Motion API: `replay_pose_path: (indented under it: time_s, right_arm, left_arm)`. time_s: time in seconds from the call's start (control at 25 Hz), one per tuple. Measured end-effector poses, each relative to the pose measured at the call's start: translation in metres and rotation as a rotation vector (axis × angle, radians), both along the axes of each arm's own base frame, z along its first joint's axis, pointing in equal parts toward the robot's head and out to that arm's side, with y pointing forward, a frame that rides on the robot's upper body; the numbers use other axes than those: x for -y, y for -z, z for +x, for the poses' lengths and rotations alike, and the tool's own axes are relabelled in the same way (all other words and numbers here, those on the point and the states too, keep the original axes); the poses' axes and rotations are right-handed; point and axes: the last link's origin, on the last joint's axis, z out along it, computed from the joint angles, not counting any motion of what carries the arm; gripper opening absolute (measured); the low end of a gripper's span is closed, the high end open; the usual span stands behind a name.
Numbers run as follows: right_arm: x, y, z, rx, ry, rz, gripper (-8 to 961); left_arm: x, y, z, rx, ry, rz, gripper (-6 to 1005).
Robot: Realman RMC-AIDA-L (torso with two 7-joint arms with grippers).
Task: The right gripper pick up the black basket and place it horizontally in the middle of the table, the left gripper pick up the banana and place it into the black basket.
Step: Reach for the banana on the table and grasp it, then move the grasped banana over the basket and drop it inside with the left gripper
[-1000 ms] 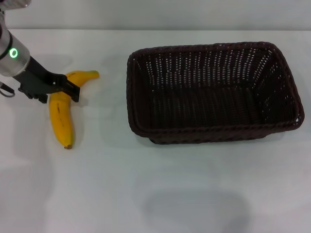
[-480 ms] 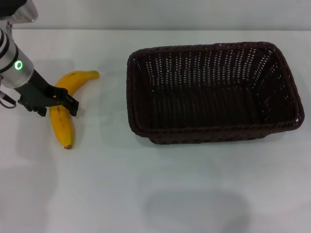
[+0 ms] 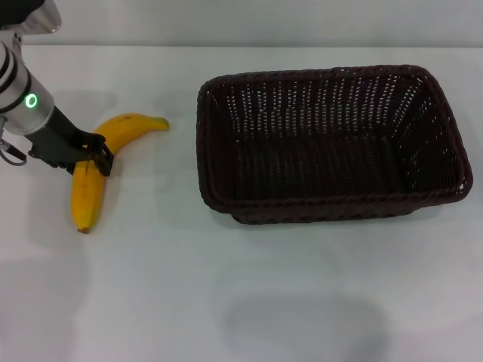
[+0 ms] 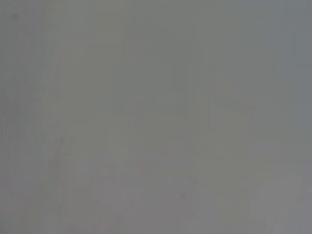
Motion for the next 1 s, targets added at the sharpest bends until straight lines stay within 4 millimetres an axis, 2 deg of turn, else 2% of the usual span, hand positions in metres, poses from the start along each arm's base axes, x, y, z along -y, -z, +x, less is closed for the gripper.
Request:
replay_pose_path:
  time_s: [0.08, 0.24, 0.4, 0.6, 0.72, 0.84, 1.0]
  right_arm:
    - [0.001, 0.000, 0.001, 0.000, 0.002, 0.000, 696]
    - [0.002, 0.000, 0.001, -0.002, 0.003, 0.002, 697]
    - [0.002, -0.002, -0.002, -0.005, -0.025, 0.009, 697]
    - [0.005, -0.003, -0.007, -0.016, -0.062, 0.011, 697]
    - [0.010, -0.002, -0.004, -0.021, -0.060, 0.011, 697]
    - [0.016, -0.002, -0.002, -0.027, -0.070, 0.012, 697]
    - [0.024, -0.004, -0.002, -0.037, -0.095, 0.020, 697]
  left_arm:
    - [-0.003, -0.004, 0.001, -0.004, 0.014, 0.017, 613]
    - [-0.014, -0.025, 0.011, -0.017, 0.072, 0.071, 500]
    - [-0.019, -0.044, 0.036, 0.013, 0.214, 0.082, 494]
    - [-0.006, -0.029, 0.094, 0.248, 0.494, -0.082, 493]
    - [0.005, -0.020, 0.119, 0.374, 0.623, -0.159, 493]
    - [0.014, -0.016, 0.133, 0.476, 0.724, -0.194, 495]
    - [0.017, -0.014, 0.137, 0.570, 0.770, -0.173, 499]
